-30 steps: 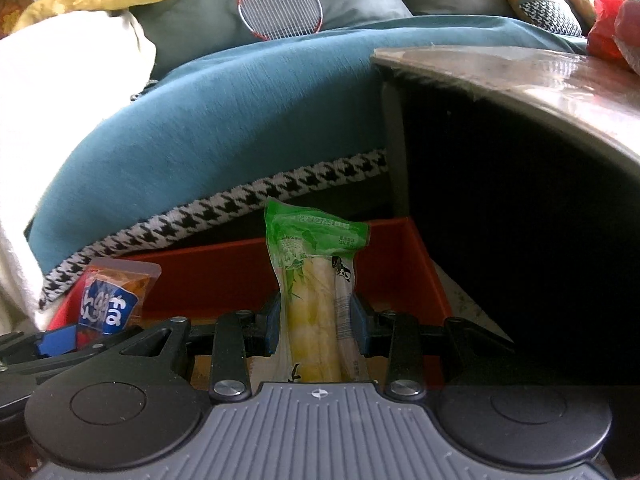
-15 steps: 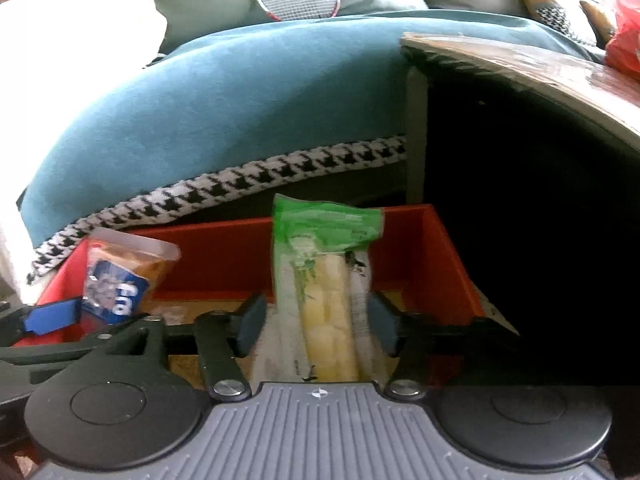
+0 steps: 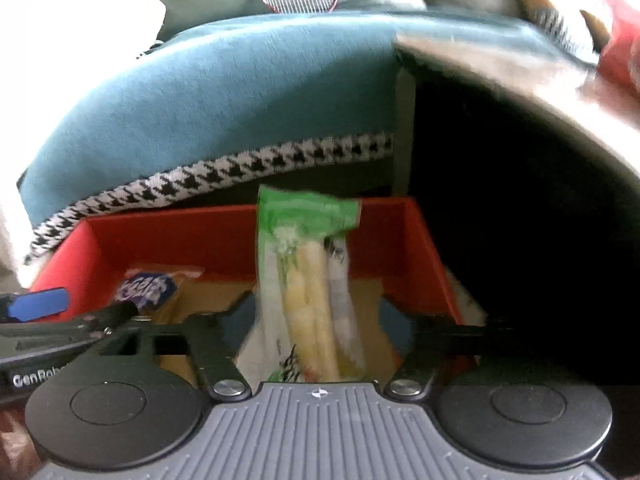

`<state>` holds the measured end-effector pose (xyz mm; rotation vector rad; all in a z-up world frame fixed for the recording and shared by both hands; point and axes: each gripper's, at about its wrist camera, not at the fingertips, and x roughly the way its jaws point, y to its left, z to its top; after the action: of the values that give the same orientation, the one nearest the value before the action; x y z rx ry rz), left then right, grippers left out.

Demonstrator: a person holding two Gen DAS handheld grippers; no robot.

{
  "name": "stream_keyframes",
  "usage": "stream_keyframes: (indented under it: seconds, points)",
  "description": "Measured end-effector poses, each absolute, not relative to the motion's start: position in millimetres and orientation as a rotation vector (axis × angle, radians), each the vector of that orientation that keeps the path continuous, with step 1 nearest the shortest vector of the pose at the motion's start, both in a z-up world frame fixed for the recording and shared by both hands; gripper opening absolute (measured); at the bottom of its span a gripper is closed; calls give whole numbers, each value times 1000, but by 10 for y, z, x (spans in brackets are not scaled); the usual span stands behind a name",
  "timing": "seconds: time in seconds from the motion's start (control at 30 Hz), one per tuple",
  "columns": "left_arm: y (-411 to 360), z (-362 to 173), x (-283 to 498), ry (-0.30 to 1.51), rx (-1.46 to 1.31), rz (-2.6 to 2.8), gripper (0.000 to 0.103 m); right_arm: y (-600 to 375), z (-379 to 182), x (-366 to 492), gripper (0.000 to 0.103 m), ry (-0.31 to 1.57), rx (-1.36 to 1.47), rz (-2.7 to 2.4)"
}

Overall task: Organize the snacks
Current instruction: 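Open the left tool to drop the orange bag while the right tool releases the green pack into the box, then withdraw both open tools from the box back toward the remaining snacks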

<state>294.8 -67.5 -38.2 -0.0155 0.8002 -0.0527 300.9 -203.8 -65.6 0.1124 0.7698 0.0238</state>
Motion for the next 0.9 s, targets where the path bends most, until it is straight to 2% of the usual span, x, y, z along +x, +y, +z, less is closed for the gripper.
stream_keyframes:
  seconds: [0.03,0.13,0.33,0.43,0.6,0.73,0.83,0.9]
  points:
    - [-670,-379,2949,802,-22,-54,68,-2062,-652,3001,52,775,104,21]
    - [-699,-387,2947,806,-14,-61,69,-2137,-628,2985,42,796,118,30]
    - [-751,-404,2952,810,6,-72,69,-2089,-619,2944,39,865,115,87]
    - [-732,-381,2954,807,-2,-80,70,-2048,-633,2904,45,894,98,87]
    - [-688,-284,2951,796,-32,-90,70,-2196,-595,2800,46,946,238,218]
    - [-669,-231,2921,777,-46,-90,73,-2400,-449,2692,69,862,270,139]
    - [-682,-266,2937,783,-38,-89,74,-2491,-521,2800,64,844,320,134]
    - [-681,-320,2971,802,-46,-108,74,-2422,-573,2891,66,834,299,124]
